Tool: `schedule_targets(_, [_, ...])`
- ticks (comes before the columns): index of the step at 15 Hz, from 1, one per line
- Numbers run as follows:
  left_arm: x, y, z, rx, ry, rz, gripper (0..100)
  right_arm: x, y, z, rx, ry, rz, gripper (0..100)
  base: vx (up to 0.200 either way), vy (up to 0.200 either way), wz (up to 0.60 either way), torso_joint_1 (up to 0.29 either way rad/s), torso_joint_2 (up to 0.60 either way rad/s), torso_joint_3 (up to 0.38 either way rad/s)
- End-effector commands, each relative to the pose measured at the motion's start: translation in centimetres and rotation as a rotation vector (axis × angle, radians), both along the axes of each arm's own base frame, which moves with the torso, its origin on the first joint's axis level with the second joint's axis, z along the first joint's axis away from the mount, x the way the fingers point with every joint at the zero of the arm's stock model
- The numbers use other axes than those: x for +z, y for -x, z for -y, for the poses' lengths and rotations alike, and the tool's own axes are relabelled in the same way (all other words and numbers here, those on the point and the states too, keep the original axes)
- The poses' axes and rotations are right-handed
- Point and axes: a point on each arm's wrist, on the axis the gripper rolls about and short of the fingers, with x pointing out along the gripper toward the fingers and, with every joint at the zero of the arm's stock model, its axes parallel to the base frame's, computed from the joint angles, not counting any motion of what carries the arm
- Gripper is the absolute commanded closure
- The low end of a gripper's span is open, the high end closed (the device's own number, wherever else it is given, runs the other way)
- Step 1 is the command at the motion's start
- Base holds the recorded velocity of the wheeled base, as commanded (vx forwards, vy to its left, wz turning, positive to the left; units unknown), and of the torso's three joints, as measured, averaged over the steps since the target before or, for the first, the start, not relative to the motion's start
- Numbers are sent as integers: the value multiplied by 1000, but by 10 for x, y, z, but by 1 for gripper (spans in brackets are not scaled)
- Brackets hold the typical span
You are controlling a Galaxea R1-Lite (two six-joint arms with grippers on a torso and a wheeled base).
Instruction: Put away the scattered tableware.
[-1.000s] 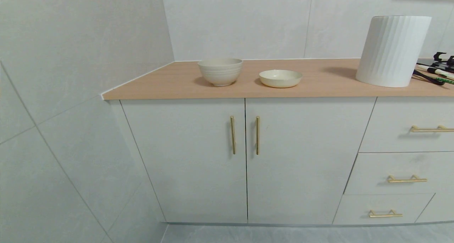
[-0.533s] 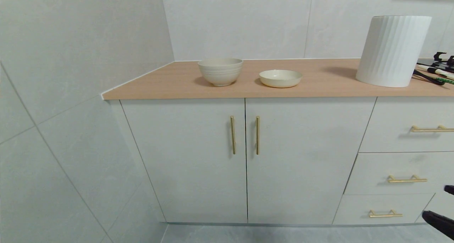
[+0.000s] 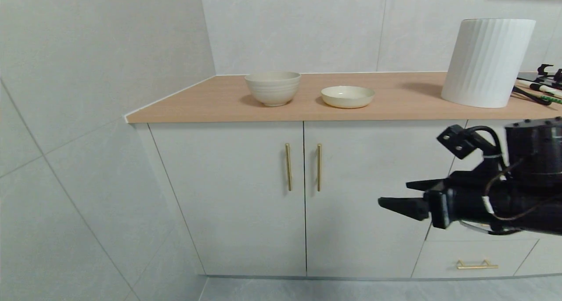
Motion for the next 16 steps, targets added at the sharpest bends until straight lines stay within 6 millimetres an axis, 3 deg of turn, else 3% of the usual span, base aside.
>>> schedule_targets(1, [0,0,0,0,0,0,0,-21,-47,-44,30,-19,-73,0,0,0,0,0,0,0])
schedule_targets(5, [0,0,0,0,0,0,0,-28,-87,-80,30,-86,-105,0,0,0,0,0,0,0])
schedule_targets(12, [0,0,0,0,0,0,0,-68,-125,-118,-25,-229,-93,0,0,0,0,0,0,0])
schedule_targets(16, [0,0,0,0,0,0,0,-76,-141,-128,-66,-282,-51,0,0,0,0,0,0,0])
